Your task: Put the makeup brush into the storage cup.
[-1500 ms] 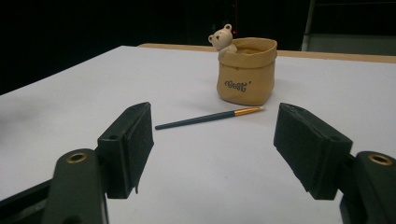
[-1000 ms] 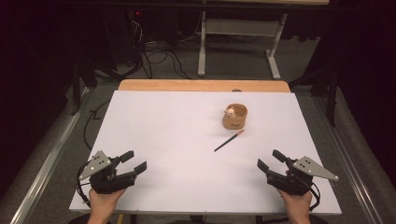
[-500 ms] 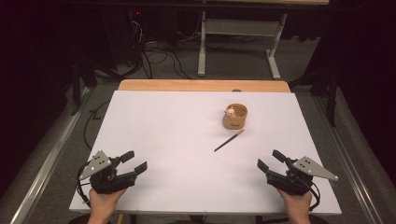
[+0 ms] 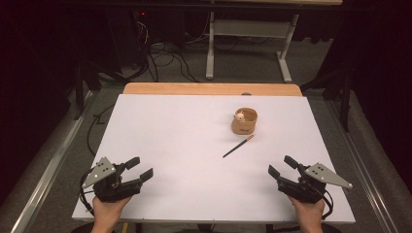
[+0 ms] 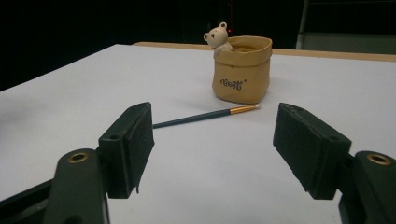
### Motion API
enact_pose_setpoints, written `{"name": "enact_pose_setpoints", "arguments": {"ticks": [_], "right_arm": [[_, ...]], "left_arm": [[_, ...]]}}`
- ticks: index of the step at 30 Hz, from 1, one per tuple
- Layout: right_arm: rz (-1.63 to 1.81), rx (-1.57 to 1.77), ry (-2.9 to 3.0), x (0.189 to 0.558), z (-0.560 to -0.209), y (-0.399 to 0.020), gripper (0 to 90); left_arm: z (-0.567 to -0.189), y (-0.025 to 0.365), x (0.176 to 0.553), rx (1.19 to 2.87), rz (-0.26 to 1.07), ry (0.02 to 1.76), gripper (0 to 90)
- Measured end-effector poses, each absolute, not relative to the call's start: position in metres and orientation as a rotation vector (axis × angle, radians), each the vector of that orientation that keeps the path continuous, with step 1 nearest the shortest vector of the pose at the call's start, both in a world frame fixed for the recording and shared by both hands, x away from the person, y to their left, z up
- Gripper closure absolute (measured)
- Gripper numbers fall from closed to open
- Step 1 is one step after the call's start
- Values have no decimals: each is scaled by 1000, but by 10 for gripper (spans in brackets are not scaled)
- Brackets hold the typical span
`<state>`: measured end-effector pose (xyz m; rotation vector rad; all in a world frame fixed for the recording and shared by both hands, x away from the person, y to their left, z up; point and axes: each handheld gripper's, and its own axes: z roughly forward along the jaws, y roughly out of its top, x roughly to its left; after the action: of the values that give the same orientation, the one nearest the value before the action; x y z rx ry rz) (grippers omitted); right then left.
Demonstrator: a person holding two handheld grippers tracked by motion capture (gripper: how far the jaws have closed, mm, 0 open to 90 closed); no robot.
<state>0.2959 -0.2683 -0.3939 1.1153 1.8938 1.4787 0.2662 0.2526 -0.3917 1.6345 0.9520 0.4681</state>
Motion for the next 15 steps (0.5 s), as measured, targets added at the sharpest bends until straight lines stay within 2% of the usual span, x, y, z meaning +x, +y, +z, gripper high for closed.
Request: {"name": "enact_pose_setpoints", "arguments": {"ticks": [15], "right_arm": [[1484, 1128, 1897, 297, -392, -267, 306]], "left_arm": [[-392, 252, 266, 1635, 470, 951, 329]]}}
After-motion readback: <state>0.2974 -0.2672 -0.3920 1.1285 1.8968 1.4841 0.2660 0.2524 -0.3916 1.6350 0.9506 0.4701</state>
